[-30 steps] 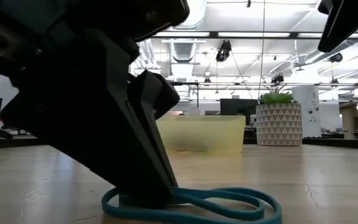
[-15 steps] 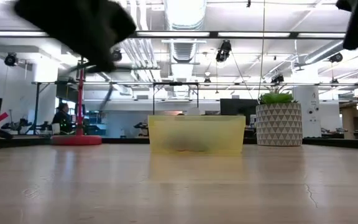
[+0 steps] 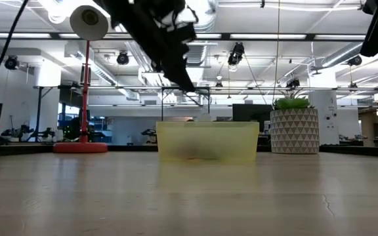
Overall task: Pick and place rubber bands into bin
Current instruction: Put the blue rubber band into the yellow bin, then return to Home Position
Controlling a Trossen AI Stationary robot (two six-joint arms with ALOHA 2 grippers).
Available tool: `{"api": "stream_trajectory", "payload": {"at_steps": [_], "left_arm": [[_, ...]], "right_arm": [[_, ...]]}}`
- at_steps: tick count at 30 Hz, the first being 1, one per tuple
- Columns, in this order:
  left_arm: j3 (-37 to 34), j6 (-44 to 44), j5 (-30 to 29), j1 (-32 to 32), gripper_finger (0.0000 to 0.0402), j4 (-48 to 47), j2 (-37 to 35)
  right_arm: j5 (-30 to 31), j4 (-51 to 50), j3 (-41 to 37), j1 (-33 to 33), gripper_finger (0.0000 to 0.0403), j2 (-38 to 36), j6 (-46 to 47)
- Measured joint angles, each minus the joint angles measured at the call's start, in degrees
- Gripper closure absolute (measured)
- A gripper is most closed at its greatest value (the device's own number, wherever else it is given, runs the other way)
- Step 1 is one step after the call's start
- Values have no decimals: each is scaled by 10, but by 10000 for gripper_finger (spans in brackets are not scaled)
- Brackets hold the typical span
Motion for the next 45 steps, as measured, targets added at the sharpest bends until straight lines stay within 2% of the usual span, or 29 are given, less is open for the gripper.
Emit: {"api": "stream_trajectory", "payload": {"at_steps": [3,6,13,18,24,27,34,36,40,43,45], "left_arm": [[-1,-17,58,55,384,12,2],[-1,-76,115,75,344,34,9],[-2,-86,128,51,237,64,18],[-1,-89,129,30,197,43,-13],[-3,-132,131,11,189,11,-79],[-9,-135,129,12,189,12,-111],[-6,-143,133,11,189,44,-149],[-5,-170,163,8,189,38,-164],[-13,-197,227,-15,189,45,-220],[-38,-199,215,-49,189,44,-262],[-71,-204,181,-70,189,53,-284]], "right_arm": [[0,0,0,0,202,0,24],[1,0,0,0,202,0,37],[23,2,-1,-10,202,0,44],[22,3,-1,-16,202,0,64],[-8,5,20,-15,202,0,131],[-20,6,35,-15,202,0,132],[12,4,52,-27,202,0,55],[4,12,60,-32,202,0,51],[-4,98,72,-40,202,-19,-69],[-19,152,38,-53,202,-61,-154],[-15,164,-20,-64,202,-101,-166]]}}
